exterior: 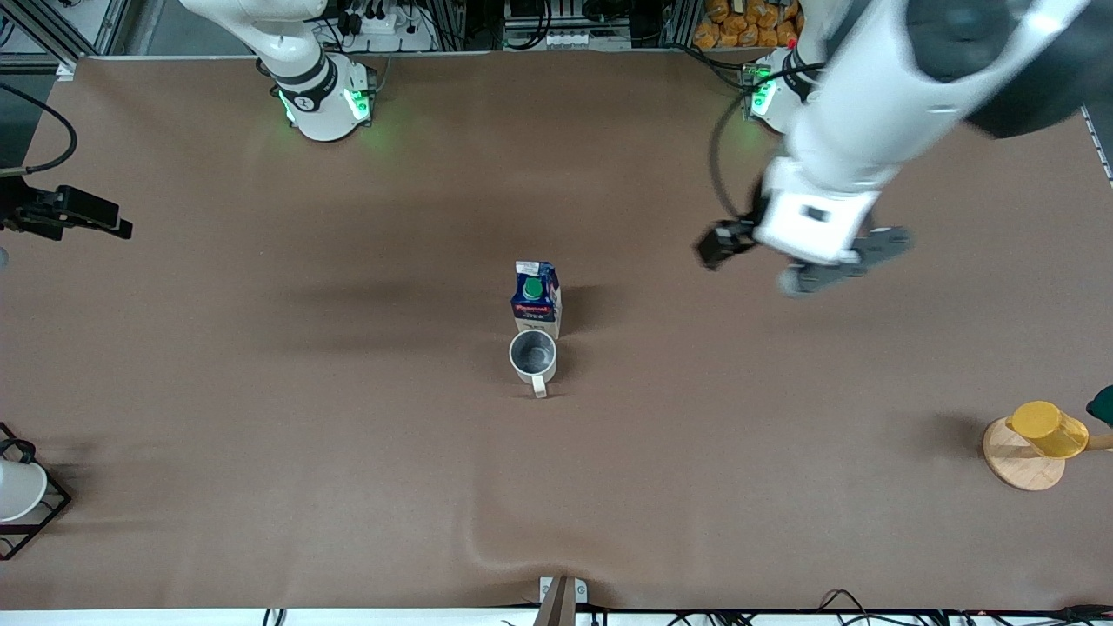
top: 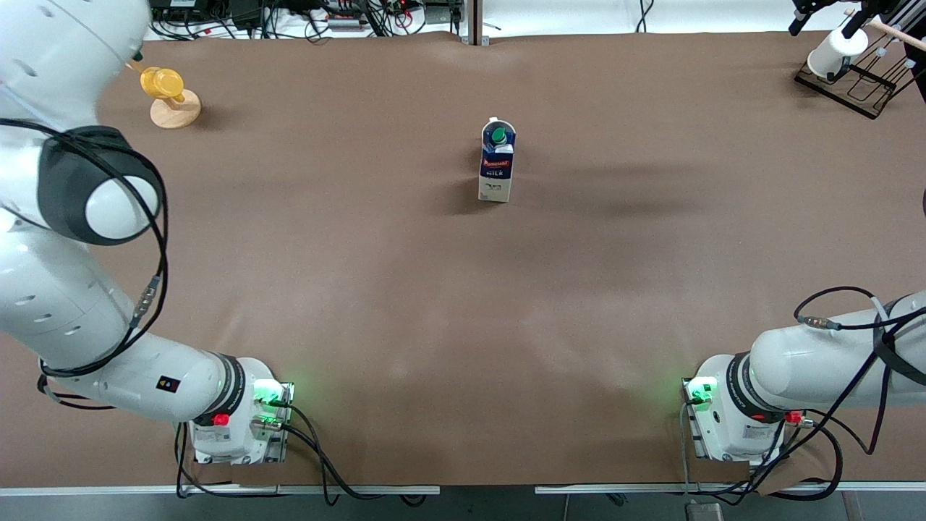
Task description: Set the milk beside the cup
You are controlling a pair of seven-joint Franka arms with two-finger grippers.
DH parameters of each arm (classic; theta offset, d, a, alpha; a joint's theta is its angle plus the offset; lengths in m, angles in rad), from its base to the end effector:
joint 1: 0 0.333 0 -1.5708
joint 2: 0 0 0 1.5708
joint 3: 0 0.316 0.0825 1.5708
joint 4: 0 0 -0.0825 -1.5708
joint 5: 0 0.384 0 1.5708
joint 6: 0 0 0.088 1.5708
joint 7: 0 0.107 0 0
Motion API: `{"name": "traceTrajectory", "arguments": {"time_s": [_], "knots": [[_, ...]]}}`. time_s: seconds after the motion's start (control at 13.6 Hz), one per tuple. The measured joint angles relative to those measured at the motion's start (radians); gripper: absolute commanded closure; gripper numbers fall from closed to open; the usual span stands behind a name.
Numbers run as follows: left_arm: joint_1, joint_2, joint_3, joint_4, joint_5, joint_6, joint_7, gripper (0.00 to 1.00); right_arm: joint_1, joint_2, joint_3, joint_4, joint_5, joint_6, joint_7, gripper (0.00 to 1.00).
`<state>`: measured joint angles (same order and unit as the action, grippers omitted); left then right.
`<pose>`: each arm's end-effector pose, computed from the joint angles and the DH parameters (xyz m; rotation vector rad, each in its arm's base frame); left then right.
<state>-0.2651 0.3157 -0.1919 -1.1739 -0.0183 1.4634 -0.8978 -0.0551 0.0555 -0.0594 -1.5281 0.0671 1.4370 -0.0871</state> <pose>0.5798 -0.2623 0.6150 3.0152 0.6864 -0.0997 0.5537 -0.0548 0.6031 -3.0558 0.0359 0.2133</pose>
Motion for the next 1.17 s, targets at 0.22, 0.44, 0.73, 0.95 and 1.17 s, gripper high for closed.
{"name": "traceTrajectory", "arguments": {"time_s": [0.22,0.44,0.73,0.95,1.17], "knots": [[0.039,-0.006,-0.002,-0.022,0.120,-0.002,0.011,0.00,0.000,0.000,0.003,0.000,0.000,0.000,-0.002,0.00],[0.063,-0.006,-0.003,-0.034,0.155,-0.002,0.016,0.00,0.000,-0.002,0.008,0.000,-0.010,0.000,-0.025,0.00],[0.109,-0.017,-0.004,-0.034,0.155,-0.002,0.047,0.00,0.000,-0.008,0.010,0.000,-0.017,0.000,-0.039,0.00],[0.168,-0.039,-0.008,-0.035,0.155,-0.002,0.183,0.00,0.000,-0.011,0.012,0.000,-0.020,0.000,-0.040,0.00],[0.246,-0.084,-0.009,-0.078,0.141,-0.005,0.350,0.00,0.000,-0.013,0.013,0.000,-0.023,-0.001,-0.046,0.00]]}}
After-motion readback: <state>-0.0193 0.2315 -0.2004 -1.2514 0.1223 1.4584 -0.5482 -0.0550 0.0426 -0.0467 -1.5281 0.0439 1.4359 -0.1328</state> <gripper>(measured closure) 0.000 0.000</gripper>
